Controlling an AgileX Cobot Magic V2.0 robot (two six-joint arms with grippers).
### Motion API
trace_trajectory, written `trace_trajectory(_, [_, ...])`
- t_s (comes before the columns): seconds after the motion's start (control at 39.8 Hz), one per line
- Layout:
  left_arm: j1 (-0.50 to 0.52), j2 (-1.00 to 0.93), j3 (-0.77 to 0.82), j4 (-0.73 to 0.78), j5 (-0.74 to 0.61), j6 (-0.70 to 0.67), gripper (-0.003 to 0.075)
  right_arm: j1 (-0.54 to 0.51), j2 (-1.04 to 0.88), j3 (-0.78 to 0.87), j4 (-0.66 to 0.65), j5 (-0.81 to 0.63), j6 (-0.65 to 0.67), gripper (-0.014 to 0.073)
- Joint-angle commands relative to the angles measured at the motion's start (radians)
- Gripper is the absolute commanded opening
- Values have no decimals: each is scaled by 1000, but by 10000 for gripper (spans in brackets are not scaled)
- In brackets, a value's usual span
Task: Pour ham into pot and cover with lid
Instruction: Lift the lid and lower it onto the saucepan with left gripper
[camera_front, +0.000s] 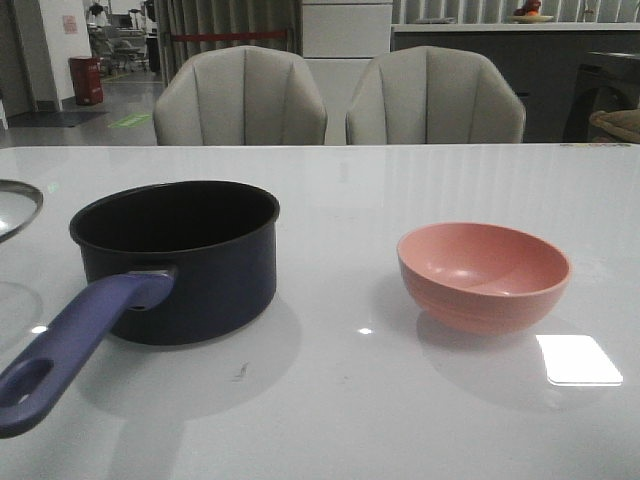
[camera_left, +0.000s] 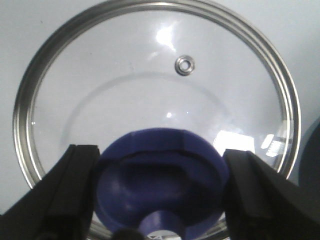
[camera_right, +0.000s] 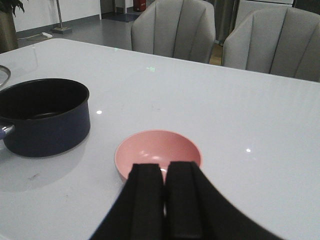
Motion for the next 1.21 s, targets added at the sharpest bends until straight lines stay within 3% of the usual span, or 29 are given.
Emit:
trace_trajectory(0.0, [-32, -82, -117, -3, 47, 17, 224, -1, 8, -27, 4, -71, -7, 160])
trace_trajectory(0.2, [-170, -96, -252, -5, 73, 53, 224, -1, 8, -27, 4, -71, -7, 160])
trace_trajectory(0.43, [-374, -86, -263, -3, 73, 112, 224, -1, 8, -27, 4, -71, -7, 160])
trace_trajectory(0.58, [-454, -64, -263, -3, 73, 112, 224, -1, 8, -27, 4, -71, -7, 160])
trace_trajectory(1.18, [-483, -25, -200, -23, 73, 112, 225, -1, 8, -27, 4, -70, -7, 160])
